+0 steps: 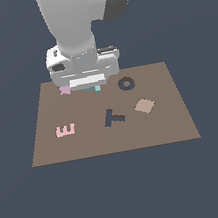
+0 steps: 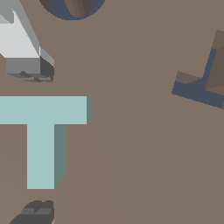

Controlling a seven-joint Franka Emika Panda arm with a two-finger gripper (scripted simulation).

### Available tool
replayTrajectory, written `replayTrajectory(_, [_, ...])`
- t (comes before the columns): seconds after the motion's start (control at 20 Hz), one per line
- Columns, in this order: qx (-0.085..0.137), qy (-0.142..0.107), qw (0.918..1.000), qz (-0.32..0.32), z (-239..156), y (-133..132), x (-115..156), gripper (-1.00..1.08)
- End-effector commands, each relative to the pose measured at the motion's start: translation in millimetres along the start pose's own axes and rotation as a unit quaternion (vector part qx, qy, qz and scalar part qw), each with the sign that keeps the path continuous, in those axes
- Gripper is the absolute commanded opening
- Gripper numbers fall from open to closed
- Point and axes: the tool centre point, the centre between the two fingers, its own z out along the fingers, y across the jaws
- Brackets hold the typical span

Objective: Insert a designated object into the corresponding slot on a board.

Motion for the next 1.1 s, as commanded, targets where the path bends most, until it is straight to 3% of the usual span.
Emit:
replayTrajectory(0.0, [0.000, 0.000, 1.0000, 0.000, 7.1, -0.2, -0.3, 1.00])
replayTrajectory(0.25, [0.000, 0.000, 1.0000, 0.000, 15.6, -0.1, -0.3, 1.00])
replayTrajectory(0.3, [0.000, 0.000, 1.0000, 0.000, 15.6, -0.1, -0.3, -1.00])
replayTrajectory(1.05, [0.000, 0.000, 1.0000, -0.006, 14.4, 0.8, 0.0, -1.00])
